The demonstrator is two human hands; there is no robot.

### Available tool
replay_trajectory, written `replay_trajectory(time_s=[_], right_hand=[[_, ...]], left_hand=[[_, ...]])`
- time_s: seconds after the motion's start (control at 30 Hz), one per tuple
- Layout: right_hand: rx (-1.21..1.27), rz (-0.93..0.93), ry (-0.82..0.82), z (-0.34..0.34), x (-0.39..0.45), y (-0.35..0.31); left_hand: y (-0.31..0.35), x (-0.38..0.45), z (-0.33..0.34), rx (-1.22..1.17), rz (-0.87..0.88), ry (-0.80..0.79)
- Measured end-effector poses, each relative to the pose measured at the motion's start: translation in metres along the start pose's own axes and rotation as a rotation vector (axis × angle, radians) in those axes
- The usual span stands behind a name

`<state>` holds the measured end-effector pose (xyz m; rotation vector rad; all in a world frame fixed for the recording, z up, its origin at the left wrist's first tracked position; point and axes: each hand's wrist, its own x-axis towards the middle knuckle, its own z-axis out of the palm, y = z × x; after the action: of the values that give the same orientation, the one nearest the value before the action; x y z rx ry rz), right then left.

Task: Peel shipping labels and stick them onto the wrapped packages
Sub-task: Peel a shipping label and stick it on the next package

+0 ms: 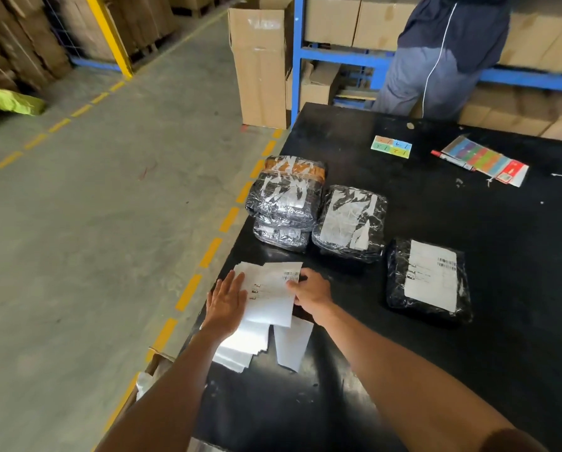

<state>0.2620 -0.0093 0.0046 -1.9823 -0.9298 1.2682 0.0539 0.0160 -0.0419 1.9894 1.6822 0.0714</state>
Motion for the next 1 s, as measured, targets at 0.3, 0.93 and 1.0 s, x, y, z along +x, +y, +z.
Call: replay_trajectory(time_s=[0.3,0.93,1.0], right_hand=[[0.224,-0.189,-0.065,-0.07,-0.012,-0.057],[0.169,-0.546,0.018,-0.166,-0.033,-0.139],[0.18,-0.613,0.091,-0.169,-0.035,-0.141]], left_hand=[[0.122,0.002,-0.08,-1.119,0.071,0.015],[0.231,0.061,-0.184,-0.57,0.511,0.118],[0.235,0.06,-0.191,-0.596,0.531,0.064]])
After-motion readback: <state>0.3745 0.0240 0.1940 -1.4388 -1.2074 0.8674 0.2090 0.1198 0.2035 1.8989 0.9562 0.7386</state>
